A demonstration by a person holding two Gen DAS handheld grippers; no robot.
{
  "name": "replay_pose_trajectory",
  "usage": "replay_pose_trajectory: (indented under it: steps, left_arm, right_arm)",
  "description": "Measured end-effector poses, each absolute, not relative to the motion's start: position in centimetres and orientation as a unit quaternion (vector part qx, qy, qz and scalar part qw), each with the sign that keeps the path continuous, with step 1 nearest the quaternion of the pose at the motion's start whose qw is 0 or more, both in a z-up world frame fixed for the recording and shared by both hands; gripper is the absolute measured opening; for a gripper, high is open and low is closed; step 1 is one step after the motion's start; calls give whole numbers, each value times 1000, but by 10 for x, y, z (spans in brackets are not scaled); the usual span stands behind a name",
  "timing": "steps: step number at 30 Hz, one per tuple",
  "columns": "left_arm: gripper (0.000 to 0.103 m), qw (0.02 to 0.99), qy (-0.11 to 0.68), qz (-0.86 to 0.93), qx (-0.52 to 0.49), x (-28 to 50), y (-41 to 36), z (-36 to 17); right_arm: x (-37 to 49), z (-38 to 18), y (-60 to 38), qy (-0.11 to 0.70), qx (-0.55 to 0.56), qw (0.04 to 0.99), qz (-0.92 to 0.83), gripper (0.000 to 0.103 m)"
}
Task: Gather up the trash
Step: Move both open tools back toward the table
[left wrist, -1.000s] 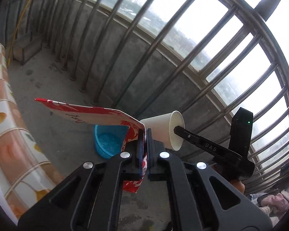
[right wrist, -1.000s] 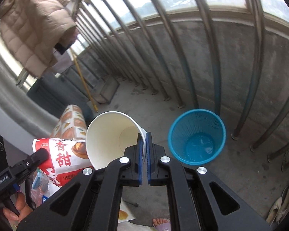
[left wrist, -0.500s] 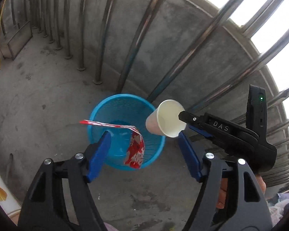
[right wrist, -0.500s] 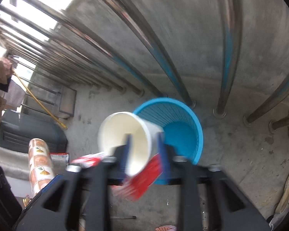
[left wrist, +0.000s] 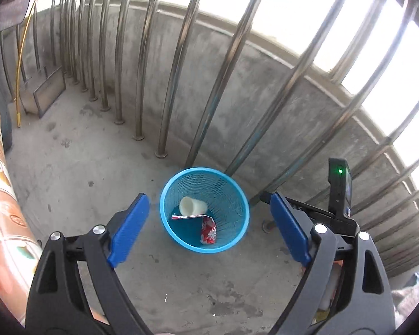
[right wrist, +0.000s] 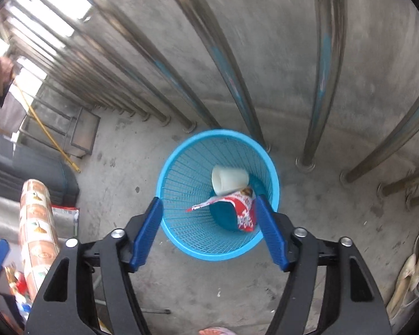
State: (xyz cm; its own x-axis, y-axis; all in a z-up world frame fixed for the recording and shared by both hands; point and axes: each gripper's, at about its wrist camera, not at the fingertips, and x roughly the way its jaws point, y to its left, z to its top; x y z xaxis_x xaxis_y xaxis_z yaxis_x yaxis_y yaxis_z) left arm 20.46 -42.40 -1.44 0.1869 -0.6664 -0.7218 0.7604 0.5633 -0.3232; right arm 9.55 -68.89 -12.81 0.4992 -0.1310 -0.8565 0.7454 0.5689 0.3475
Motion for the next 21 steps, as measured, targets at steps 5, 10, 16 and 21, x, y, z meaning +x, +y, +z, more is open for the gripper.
replay_pose_trajectory:
  steps: [5,10,16,21]
  left_arm:
    - [84,775,419,-473,32,197,-359,35]
    - [90,813,371,-448,0,178,-275,75]
    - [90,854,321,-405,-58,149,-161,102]
    - [90,893,284,-342,-73,125,-63,111]
  right_arm:
    - [101,-65,-641,395,274,829,-285,93]
    - [107,-3,-577,351,171,877,-278,97]
    - [124,50,-503,338,106,924,-143,97]
    - [132,86,-446,298,84,948,-74,97]
